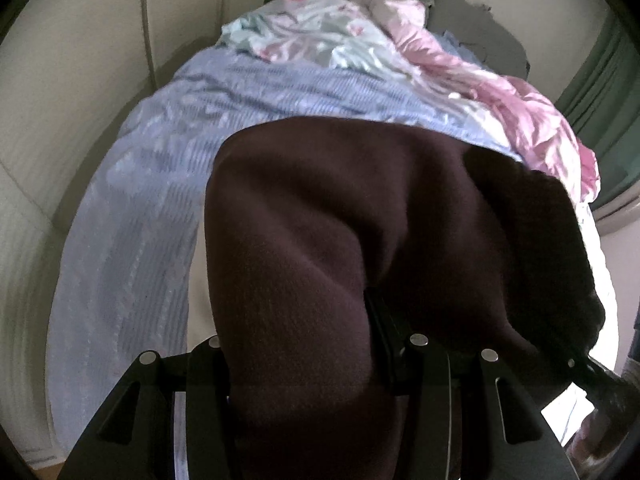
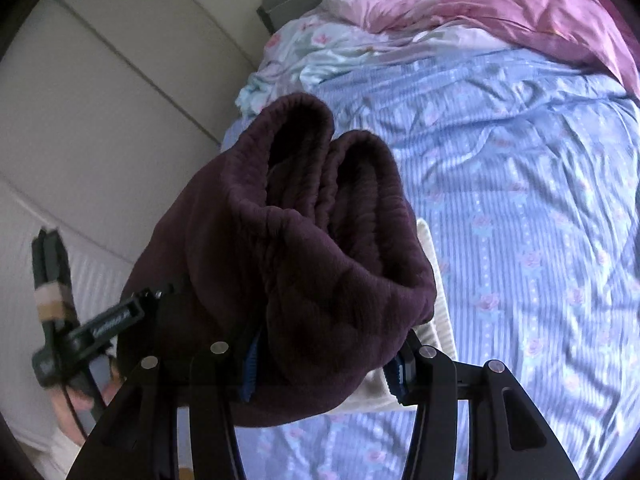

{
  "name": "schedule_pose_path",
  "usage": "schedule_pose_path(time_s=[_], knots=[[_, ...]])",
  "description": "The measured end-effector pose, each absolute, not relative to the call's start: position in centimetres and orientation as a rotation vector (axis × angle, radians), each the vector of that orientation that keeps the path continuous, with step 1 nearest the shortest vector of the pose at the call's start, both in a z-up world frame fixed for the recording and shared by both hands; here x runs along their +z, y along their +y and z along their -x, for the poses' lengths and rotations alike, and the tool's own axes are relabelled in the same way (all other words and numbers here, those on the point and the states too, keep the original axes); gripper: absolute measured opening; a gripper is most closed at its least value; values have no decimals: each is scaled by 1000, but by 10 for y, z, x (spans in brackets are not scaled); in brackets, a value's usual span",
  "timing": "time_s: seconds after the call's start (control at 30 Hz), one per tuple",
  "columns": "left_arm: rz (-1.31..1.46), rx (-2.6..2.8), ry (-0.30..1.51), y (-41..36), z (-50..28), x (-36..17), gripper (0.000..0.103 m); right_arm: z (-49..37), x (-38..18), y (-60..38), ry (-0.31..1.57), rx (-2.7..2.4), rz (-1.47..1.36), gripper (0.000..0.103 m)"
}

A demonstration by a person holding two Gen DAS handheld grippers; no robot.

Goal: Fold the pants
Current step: 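Carry the maroon bundle with both tools toward the folded white cloth, then lower the bundle onto the white cloth and open both tools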

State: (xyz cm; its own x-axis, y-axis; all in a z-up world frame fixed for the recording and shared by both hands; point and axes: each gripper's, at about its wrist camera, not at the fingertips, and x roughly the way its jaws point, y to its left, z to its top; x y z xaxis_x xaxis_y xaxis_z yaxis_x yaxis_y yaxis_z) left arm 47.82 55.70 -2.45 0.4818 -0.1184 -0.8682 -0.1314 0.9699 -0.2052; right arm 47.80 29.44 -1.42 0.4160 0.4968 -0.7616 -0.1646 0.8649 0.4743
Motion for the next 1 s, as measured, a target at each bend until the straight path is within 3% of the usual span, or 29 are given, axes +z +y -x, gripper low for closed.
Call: schedule_pose_path(time_s=[0.2, 0.3, 0.4, 0.6, 0.73, 0.9, 1.0], knots=[[248, 9, 1117, 558, -476, -48, 49, -472, -38, 296, 1146, 438, -353, 50], [256, 44, 1125, 562, -470, -55, 59, -473, -52, 291, 1206, 430, -394, 55], [187, 101, 1132, 561, -466, -53, 75, -472, -56, 287, 1247, 445, -417, 62], [-35, 233, 1105, 547, -443, -14, 76, -467, -39, 279, 1258, 464, -397, 71], [-37, 285, 1058, 533, -412, 23, 78, -456, -17, 259, 1206, 438, -357, 79], [20, 275, 977, 483, -365, 67, 84, -444, 21, 212, 1105, 427, -311, 80], [63, 260, 931, 443, -335, 90, 88, -423, 50, 183, 1038, 452, -256, 87]])
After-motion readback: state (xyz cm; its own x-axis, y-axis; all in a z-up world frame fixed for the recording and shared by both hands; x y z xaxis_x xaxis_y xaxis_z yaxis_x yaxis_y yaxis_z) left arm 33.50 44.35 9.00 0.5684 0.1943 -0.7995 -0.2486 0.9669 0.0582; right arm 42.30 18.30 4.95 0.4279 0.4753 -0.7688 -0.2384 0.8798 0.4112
